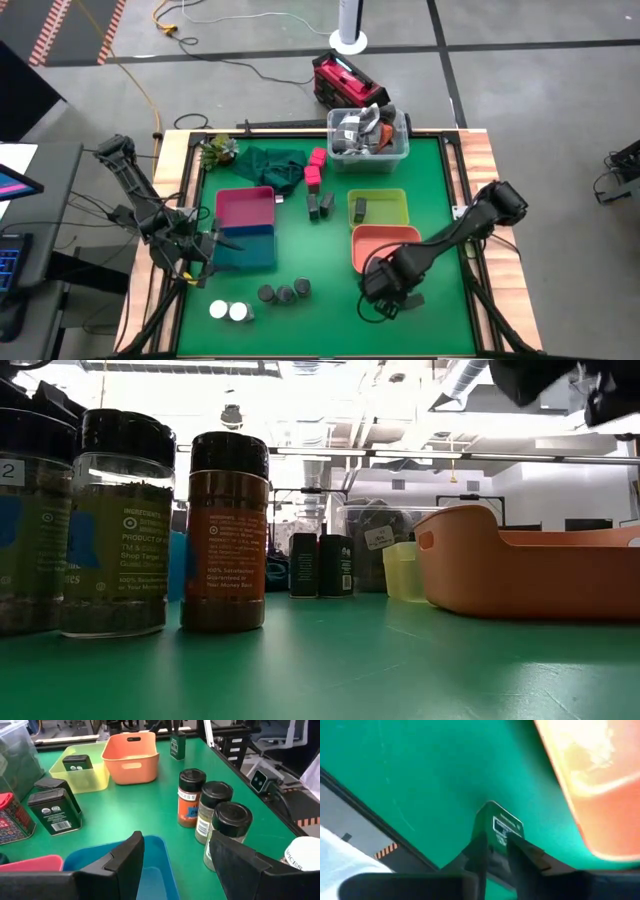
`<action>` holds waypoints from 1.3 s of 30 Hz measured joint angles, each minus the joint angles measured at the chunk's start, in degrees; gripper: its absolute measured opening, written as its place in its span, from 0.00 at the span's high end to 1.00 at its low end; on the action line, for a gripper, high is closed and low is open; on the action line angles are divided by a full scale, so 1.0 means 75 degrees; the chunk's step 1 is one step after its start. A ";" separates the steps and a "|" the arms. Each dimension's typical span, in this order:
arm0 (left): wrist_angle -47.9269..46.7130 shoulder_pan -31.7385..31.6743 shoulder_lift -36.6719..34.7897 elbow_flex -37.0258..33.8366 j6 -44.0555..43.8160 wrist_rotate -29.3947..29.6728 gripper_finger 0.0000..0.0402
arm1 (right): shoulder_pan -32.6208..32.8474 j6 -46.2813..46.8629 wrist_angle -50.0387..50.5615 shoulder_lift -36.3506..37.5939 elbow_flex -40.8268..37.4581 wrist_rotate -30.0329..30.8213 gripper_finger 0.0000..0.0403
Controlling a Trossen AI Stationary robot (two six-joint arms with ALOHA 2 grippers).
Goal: Sort spices by type
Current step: Put the black spice can into the yellow bin
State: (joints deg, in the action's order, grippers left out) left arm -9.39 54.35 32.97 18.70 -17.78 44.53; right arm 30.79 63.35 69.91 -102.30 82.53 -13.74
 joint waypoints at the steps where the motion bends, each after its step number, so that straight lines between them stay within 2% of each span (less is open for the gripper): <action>1: -0.0020 0.0000 -0.0003 0.0000 -0.0041 0.0000 0.46 | -0.0042 -0.0006 0.0268 0.0000 0.0166 0.0000 0.71; 5: 0.0021 -0.0002 -0.0003 0.0000 -0.0066 0.0036 0.46 | -0.0073 0.0000 0.1309 0.0001 0.0920 -0.0006 0.60; 8: 0.0423 -0.0006 -0.0002 0.0000 0.0214 0.0617 0.46 | -0.0008 -0.0128 0.1747 -0.0003 0.1300 -0.0009 0.52; 11: 0.1006 -0.0006 -0.0005 0.0000 0.0819 0.1048 0.46 | 0.0096 -0.0348 0.2069 -0.0011 0.1341 -0.0033 0.44; 14: 0.1006 0.0026 -0.0006 0.0000 0.0875 0.1015 0.46 | 0.0224 -0.0502 0.2280 -0.0012 0.1205 -0.0039 0.39; 25: 0.0370 0.0128 -0.0005 0.0000 0.0331 0.0924 0.46 | 0.0882 -0.1509 0.2475 -0.0024 0.1083 0.0122 0.38; 32: 0.0305 0.0131 -0.0001 0.0000 0.0410 0.0927 0.46 | 0.0903 -0.2449 0.2082 -0.0600 0.1083 0.0243 0.38; 39: -0.0061 0.0131 0.0000 0.0000 0.0160 0.0922 0.46 | 0.0887 -0.2631 0.1580 -0.0898 0.1081 -0.0191 0.38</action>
State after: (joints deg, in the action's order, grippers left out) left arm -9.85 55.33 32.97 18.70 -16.58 51.45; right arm 37.44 43.62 81.76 -109.03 90.64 -15.17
